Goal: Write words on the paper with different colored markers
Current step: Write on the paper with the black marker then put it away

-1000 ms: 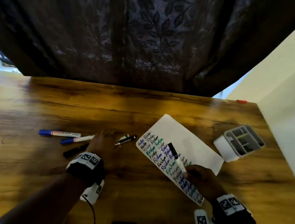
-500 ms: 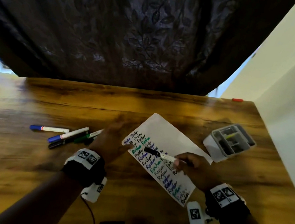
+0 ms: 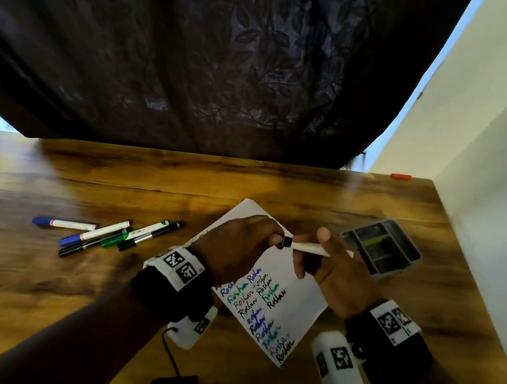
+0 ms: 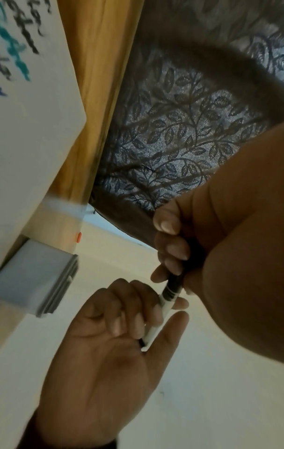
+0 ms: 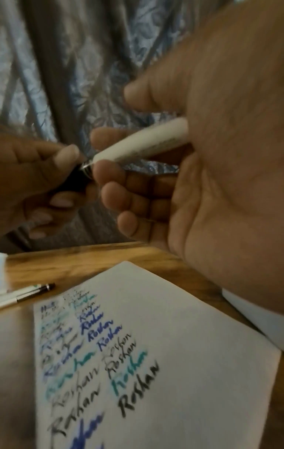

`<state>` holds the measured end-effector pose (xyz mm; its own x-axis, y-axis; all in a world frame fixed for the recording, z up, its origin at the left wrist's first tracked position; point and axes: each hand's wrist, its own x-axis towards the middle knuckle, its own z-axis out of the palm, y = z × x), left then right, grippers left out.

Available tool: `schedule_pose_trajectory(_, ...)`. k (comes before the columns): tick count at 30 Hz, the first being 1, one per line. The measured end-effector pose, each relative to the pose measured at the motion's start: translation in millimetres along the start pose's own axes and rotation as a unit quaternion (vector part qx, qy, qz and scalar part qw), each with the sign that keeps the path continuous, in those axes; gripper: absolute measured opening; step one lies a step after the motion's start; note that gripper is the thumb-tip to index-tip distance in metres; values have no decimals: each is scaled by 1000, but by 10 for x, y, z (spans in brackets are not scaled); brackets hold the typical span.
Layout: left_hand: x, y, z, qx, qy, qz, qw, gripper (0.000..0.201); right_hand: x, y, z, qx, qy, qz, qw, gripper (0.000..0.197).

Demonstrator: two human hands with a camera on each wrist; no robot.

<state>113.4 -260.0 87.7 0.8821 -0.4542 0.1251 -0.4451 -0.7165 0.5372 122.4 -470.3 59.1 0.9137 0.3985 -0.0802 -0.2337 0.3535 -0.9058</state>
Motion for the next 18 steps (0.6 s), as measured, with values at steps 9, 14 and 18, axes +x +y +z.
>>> schedule_pose_trajectory(9, 182, 144, 47, 3, 45, 64, 997, 28, 143, -280, 37, -29, -16, -50, 998, 46)
schedule_pose_trajectory(14, 143, 80, 6, 53, 35, 48, 997, 21, 153, -345, -25, -106, -66, -43, 991, 54)
schedule_pose_trajectory(18, 75, 113, -115, 30, -34, 24, 999, 10, 134, -347, 8, -212, -135, -67, 966, 65)
